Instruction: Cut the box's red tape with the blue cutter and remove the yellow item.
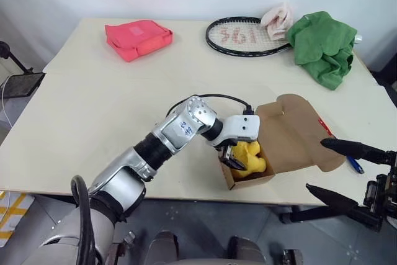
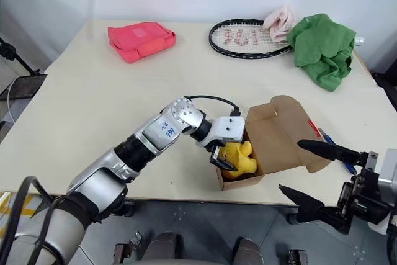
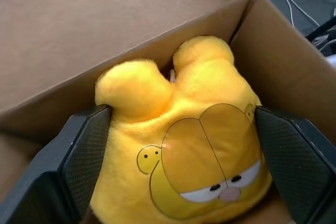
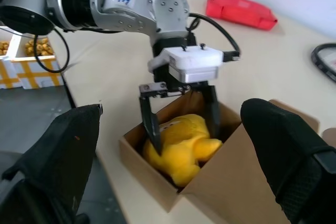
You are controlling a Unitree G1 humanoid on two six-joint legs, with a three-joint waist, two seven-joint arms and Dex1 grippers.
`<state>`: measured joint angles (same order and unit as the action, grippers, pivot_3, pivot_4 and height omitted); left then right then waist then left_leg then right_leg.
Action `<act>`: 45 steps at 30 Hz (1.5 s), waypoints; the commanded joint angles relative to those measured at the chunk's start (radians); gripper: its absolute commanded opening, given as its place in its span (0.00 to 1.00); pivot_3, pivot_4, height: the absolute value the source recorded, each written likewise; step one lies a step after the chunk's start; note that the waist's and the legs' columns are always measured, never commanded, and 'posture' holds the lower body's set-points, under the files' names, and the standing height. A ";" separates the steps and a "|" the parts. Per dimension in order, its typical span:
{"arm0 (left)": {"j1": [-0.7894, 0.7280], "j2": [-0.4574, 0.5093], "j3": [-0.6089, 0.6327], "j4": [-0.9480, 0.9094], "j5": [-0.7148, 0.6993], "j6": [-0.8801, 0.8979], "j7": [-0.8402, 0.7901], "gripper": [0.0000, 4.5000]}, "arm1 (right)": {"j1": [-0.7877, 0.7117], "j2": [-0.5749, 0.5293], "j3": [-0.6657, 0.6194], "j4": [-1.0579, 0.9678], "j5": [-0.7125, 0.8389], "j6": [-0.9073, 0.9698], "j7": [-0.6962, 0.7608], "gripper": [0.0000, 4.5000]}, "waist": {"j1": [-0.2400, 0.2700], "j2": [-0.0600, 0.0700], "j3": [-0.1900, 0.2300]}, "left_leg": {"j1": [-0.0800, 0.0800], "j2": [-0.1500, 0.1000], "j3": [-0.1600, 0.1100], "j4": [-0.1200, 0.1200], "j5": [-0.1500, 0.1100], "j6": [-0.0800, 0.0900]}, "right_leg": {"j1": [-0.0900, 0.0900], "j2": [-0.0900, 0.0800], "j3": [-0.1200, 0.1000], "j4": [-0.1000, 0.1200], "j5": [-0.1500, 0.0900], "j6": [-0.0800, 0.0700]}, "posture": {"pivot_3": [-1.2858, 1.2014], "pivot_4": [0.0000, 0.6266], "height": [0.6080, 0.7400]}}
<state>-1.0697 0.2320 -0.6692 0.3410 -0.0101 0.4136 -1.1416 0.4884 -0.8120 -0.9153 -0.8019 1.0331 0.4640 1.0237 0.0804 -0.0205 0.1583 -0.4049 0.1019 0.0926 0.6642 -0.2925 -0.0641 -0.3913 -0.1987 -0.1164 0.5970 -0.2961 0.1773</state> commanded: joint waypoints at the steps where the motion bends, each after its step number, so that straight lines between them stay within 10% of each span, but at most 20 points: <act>1: 0.000 -0.023 -0.011 0.049 0.053 -0.042 0.001 0.99 | 0.014 -0.002 -0.044 -0.030 0.032 -0.007 -0.011 1.00 | 0.000 0.000 0.000 | 0.000 0.000 0.000 0.000 0.000 0.000 | 0.000 0.000 0.000 0.000 0.000 0.000 | 0.52 0.24 1.00; 9: 0.001 -0.039 0.026 0.076 0.081 -0.082 0.001 0.96 | 0.035 -0.011 -0.048 -0.031 0.035 -0.008 -0.016 1.00 | 0.000 0.000 0.000 | 0.000 0.000 0.000 0.001 0.000 0.000 | 0.001 0.000 0.000 0.000 0.000 0.000 | 0.52 0.24 1.00; 25: 0.022 -0.062 0.202 0.046 -0.042 -0.020 -0.051 0.01 | 0.005 -0.011 -0.003 0.017 -0.020 -0.024 0.023 1.00 | 0.000 0.000 0.000 | 0.000 0.000 0.000 0.001 0.000 0.000 | 0.000 0.000 0.000 0.001 0.000 0.000 | 0.52 0.24 1.00; 33: 0.028 -0.079 0.587 0.110 -0.348 -0.030 -0.076 0.01 | -0.049 0.035 0.056 0.027 -0.014 -0.049 -0.010 1.00 | -0.006 0.000 0.000 | 0.000 0.000 0.000 0.001 0.000 0.000 | -0.001 0.000 0.000 0.002 0.000 0.000 | 0.52 0.24 1.00; 45: 0.527 0.339 0.956 -0.196 -0.421 -0.126 0.030 0.01 | -0.288 0.141 0.490 0.077 -0.139 -0.185 0.051 1.00 | -0.054 0.001 0.000 | 0.002 0.001 0.000 -0.002 0.000 0.000 | -0.002 0.000 0.000 0.005 0.000 0.000 | 0.52 0.24 1.00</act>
<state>-0.5724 0.5464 0.2430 0.2184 -0.4400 0.3233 -1.1366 0.2241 -0.6823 -0.4709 -0.7329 0.9141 0.3129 1.0514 0.0265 -0.0200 0.1586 -0.4027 0.1031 0.0923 0.6615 -0.2923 -0.0644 -0.3929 -0.1984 -0.1169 0.6017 -0.2962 0.1777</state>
